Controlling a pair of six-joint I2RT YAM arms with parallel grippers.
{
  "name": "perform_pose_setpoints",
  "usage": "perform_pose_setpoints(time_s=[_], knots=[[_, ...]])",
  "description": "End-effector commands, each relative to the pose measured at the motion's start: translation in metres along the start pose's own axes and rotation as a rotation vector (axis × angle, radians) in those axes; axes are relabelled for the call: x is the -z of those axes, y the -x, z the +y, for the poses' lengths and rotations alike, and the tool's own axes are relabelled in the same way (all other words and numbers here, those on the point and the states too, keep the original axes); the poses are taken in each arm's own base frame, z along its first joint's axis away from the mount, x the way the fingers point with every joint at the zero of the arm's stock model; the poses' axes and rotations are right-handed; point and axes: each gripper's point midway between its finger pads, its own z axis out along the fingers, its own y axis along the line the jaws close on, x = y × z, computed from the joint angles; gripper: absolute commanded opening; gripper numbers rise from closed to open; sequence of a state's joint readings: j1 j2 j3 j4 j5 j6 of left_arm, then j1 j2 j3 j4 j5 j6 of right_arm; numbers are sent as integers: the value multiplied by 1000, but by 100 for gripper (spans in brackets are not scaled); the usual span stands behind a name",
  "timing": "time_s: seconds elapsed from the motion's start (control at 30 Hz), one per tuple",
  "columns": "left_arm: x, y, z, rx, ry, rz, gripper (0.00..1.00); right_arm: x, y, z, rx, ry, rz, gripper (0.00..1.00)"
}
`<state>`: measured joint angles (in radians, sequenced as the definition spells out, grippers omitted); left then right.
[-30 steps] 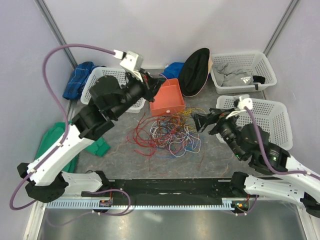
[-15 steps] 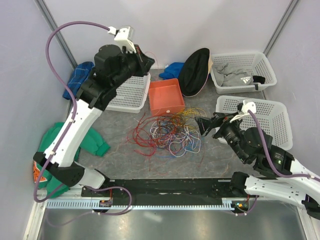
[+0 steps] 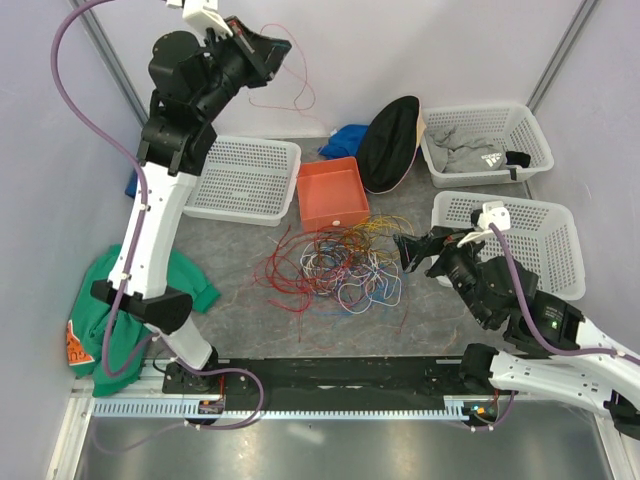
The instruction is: Untangle the cables
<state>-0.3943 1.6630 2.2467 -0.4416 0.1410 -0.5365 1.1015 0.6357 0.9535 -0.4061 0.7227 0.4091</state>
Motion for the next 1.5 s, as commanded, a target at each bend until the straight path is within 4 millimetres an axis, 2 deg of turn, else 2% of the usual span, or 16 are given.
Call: perform_pose_setpoints(time_s=[0.0, 0.43, 0.63, 0.77, 0.87, 0.93, 1.03, 1.07, 1.13, 1.17, 1.23, 1.27, 1.33, 1.37, 1.43, 1.47], knots=[[-25, 14, -13, 63, -91, -64, 2, -1, 0, -9, 30, -35, -20, 98], [-84, 31, 4, 53, -137, -263, 2, 9, 11, -16, 20, -23, -62, 98], [-84, 59, -9, 56, -201, -387, 2, 14, 7, -23, 1, -29, -72, 98], [-83, 71, -7, 61, -183, -442, 2, 14, 3, -24, -4, -27, -69, 98], [-83, 74, -9, 60, -194, -453, 2, 13, 3, -24, 8, -31, -66, 98], [-88, 67, -4, 65, -183, -435, 2, 12, 3, -23, 11, -29, -62, 98], [-100, 42, 10, 68, -158, -374, 2, 11, 0, -22, 12, -30, -58, 98], [-108, 22, 21, 71, -145, -331, 2, 11, -1, -22, 9, -26, -55, 98], [-115, 5, 32, 66, -128, -307, 2, 13, -2, -21, -4, -9, -54, 98], [-124, -20, 47, 71, -101, -262, 2, 14, -2, -21, -8, -3, -53, 98], [-133, -42, 62, 71, -82, -235, 2, 18, 0, -23, -27, 3, -63, 98], [-137, -67, 77, 81, -62, -185, 2, 19, 0, -24, -25, -1, -66, 98], [-141, -92, 86, 105, -56, -133, 2, 20, 2, -30, -20, -22, -74, 98], [-140, -116, 92, 116, -61, -77, 2, 20, 0, -32, -12, -33, -71, 98], [-136, -131, 94, 131, -79, -56, 2, 20, -1, -36, -5, -48, -73, 98], [-130, -153, 99, 140, -67, -13, 2, 19, -3, -38, 2, -57, -70, 98]])
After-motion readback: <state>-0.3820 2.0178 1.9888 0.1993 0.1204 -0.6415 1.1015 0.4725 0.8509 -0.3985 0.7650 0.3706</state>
